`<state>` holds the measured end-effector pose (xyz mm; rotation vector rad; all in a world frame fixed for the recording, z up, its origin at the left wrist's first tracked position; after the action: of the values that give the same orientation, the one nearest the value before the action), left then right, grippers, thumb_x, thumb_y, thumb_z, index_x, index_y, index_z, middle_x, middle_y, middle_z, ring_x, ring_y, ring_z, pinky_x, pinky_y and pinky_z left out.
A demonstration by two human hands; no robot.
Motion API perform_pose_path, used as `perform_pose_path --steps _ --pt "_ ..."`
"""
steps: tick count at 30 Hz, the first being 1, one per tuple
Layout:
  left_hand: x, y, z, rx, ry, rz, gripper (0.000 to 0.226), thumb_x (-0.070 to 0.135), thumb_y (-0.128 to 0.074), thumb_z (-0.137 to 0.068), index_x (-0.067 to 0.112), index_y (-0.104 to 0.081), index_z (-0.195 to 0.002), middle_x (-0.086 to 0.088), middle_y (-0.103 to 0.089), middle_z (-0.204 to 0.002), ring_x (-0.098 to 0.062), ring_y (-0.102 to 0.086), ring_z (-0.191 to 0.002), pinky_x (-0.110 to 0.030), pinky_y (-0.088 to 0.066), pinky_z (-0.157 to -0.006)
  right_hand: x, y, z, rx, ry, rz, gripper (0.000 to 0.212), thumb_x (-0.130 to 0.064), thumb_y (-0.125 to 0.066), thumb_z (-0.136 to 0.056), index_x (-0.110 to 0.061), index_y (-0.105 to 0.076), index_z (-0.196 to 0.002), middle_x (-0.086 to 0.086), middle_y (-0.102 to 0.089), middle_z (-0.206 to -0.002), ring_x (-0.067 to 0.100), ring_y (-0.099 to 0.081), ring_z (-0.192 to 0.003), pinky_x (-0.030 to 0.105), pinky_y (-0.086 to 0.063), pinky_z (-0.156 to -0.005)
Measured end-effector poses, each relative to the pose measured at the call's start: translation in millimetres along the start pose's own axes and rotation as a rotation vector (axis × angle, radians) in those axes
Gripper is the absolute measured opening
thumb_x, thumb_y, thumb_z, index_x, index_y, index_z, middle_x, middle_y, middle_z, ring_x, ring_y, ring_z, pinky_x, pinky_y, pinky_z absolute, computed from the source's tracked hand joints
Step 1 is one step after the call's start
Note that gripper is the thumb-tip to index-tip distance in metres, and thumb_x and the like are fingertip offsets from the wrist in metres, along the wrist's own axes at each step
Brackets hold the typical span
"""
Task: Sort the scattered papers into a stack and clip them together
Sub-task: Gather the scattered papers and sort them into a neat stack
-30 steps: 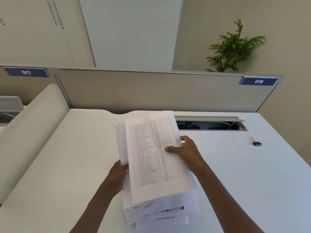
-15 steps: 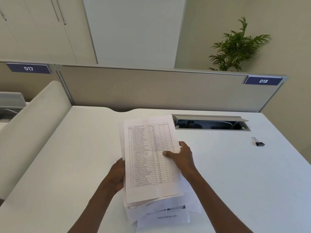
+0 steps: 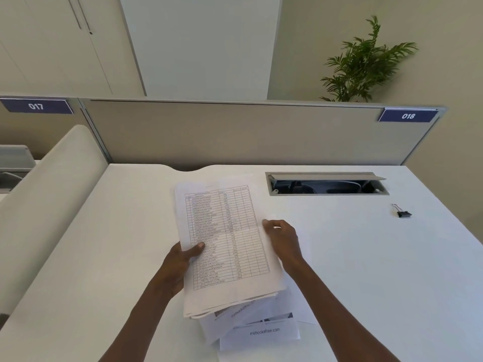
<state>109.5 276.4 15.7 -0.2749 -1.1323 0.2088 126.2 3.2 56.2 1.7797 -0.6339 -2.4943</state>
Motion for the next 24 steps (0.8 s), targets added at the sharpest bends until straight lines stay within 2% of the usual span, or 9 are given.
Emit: perform_pose_path --steps 3,5,6,7,9,12,16,22,24 --pt "8.0 7.6 3.8 0.016 -0.029 0.027 0.043 0.017 -0.073 -0.074 0.008 -0.067 -0.116 -0.015 -0.075 -0.109 -0.030 -0.074 -0.092 -0.037 -0.061 -0.067 22.9 10.4 -4.0 0.057 -0.068 -0.034 0.032 -0.037 -0.050 -0.098 -0.009 -0.064 -0.092 0.008 -0.071 -0.085 0.017 -0.063 -0.071 0.030 -0.056 -0.065" --pt "14.6 15.7 5.5 0.023 -0.052 0.031 0.038 0.015 -0.071 -0.076 0.009 -0.068 -0.113 -0.013 -0.076 -0.105 -0.028 -0.075 -0.089 -0.035 -0.061 -0.065 40.7 13.4 -7.0 0.084 -0.069 0.112 0.029 -0.038 -0.055 -0.095 -0.012 -0.064 -0.084 0.004 -0.069 -0.081 0.019 -0.062 -0.074 0.039 -0.058 -0.079" --pt "17.3 20.8 5.9 0.036 -0.061 0.029 0.032 0.012 -0.067 -0.080 0.010 -0.069 -0.112 -0.011 -0.077 -0.103 -0.027 -0.075 -0.088 -0.036 -0.061 -0.065 48.3 12.5 -6.9 0.071 -0.067 0.221 0.027 -0.040 -0.061 -0.091 -0.014 -0.065 -0.088 0.004 -0.069 -0.086 0.021 -0.063 -0.082 0.040 -0.055 -0.087" --pt "19.5 26.8 5.8 0.053 -0.068 0.024 0.027 0.010 -0.064 -0.084 0.011 -0.069 -0.111 -0.010 -0.077 -0.103 -0.027 -0.075 -0.089 -0.037 -0.061 -0.067 56.2 8.6 -6.5 0.039 -0.063 0.332 0.034 -0.043 -0.067 -0.087 -0.012 -0.065 -0.100 0.008 -0.069 -0.098 0.025 -0.064 -0.095 0.038 -0.052 -0.092" --pt "22.8 39.7 4.2 0.075 -0.076 0.007 0.022 0.007 -0.060 -0.092 0.013 -0.070 -0.110 -0.010 -0.077 -0.105 -0.030 -0.074 -0.093 -0.040 -0.060 -0.073 66.7 -6.0 -1.2 -0.046 -0.024 0.551 0.066 -0.049 -0.073 -0.079 -0.005 -0.055 -0.125 0.015 -0.060 -0.121 0.031 -0.056 -0.116 0.037 -0.046 -0.096" --pt "28.2 52.8 4.7 0.087 -0.089 0.005 0.023 0.005 -0.057 -0.094 0.013 -0.070 -0.111 -0.010 -0.076 -0.107 -0.029 -0.074 -0.093 -0.040 -0.060 -0.074 72.1 -32.0 16.9 -0.123 0.057 0.807 0.081 -0.057 -0.076 -0.070 -0.005 -0.045 -0.124 0.013 -0.050 -0.119 0.030 -0.048 -0.114 0.037 -0.045 -0.092" --pt "32.0 64.7 4.3 0.095 -0.098 0.012 0.027 0.006 -0.057 -0.094 0.011 -0.067 -0.118 -0.011 -0.075 -0.112 -0.029 -0.073 -0.097 -0.039 -0.060 -0.075 78.0 -55.8 32.9 -0.112 0.082 0.942 0.083 -0.060 -0.078 -0.065 -0.009 -0.044 -0.120 0.009 -0.047 -0.119 0.024 -0.046 -0.109 0.034 -0.047 -0.089" --pt "27.6 72.5 4.5 0.093 -0.087 0.025 0.030 0.008 -0.059 -0.092 0.013 -0.066 -0.121 -0.010 -0.074 -0.113 -0.029 -0.073 -0.097 -0.039 -0.060 -0.073 83.4 -69.6 36.7 -0.110 -0.023 0.858 0.070 -0.033 -0.083 -0.071 -0.003 -0.049 -0.124 0.012 -0.049 -0.124 0.026 -0.045 -0.115 0.037 -0.046 -0.097" --pt "27.7 70.4 7.0 0.079 -0.090 0.028 0.038 0.016 -0.068 -0.082 0.013 -0.066 -0.120 -0.010 -0.075 -0.112 -0.029 -0.073 -0.096 -0.039 -0.060 -0.072 83.9 -72.6 38.0 -0.106 -0.041 0.787 0.058 -0.024 -0.079 -0.076 -0.004 -0.051 -0.123 0.013 -0.052 -0.123 0.028 -0.048 -0.115 0.040 -0.047 -0.097"
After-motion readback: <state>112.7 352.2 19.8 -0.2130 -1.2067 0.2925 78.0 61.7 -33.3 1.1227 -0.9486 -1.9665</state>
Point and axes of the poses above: each hand's wrist, its own z-axis away from the middle knuckle, its own y-axis out of the back of the hand, x = y × z, the point moved 9 cm from there along -z, towards the middle knuckle
